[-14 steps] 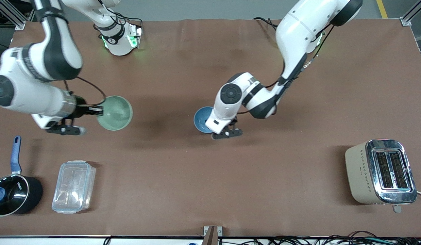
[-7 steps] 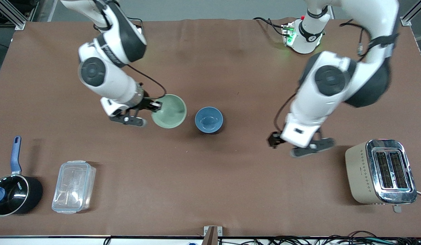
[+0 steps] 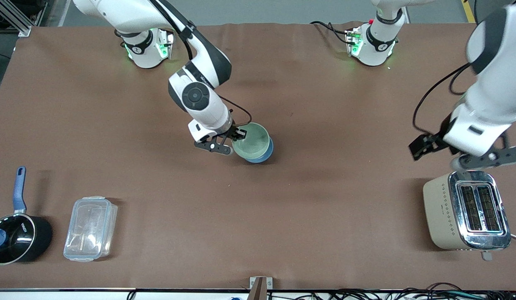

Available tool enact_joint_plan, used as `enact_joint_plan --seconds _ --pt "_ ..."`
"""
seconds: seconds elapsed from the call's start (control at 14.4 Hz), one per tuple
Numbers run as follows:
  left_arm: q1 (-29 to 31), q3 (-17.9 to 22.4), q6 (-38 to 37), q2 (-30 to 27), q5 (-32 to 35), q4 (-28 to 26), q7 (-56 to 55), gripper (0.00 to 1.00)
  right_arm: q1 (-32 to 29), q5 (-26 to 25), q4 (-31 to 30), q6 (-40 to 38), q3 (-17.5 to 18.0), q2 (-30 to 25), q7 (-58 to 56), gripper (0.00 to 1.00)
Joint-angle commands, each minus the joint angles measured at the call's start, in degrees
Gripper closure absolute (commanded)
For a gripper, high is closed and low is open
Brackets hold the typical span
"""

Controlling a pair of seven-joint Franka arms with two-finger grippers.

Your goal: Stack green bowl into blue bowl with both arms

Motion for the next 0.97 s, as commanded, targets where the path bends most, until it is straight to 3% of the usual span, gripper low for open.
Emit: enact_joint_plan --seconds 0.0,0.14,0.21,0.42,0.56,0.9 --pt "3.7 0.2 -2.9 -5.4 -5.7 -1.7 8.4 0.0 1.5 -3.8 0.5 2.1 -0.2 2.4 4.0 1.0" --pt "2.2 3.6 -7.6 -7.0 -6.4 -2.1 10.8 0.0 2.6 -4.3 0.3 2.8 -0.1 3.3 4.8 1.0" --pt "-0.5 7.4 -9.8 -8.5 -6.6 -2.5 12.0 0.0 3.3 -4.3 0.1 2.7 -0.2 3.3 5.1 1.0" --pt "-5.3 14.2 -11.3 -12.0 -7.0 -5.3 13.5 0.0 3.3 -5.0 -0.2 2.9 -0.3 3.7 5.5 0.99" --pt "-5.3 14.4 -11.3 -15.6 -8.6 -9.7 14.1 0.0 3.2 -6.0 -0.2 3.0 -0.3 4.4 5.6 0.98" --pt "-5.6 13.8 -8.4 -19.1 -8.7 -14.8 13.7 0.0 2.5 -6.2 0.2 3.2 -0.3 4.5 5.6 0.96"
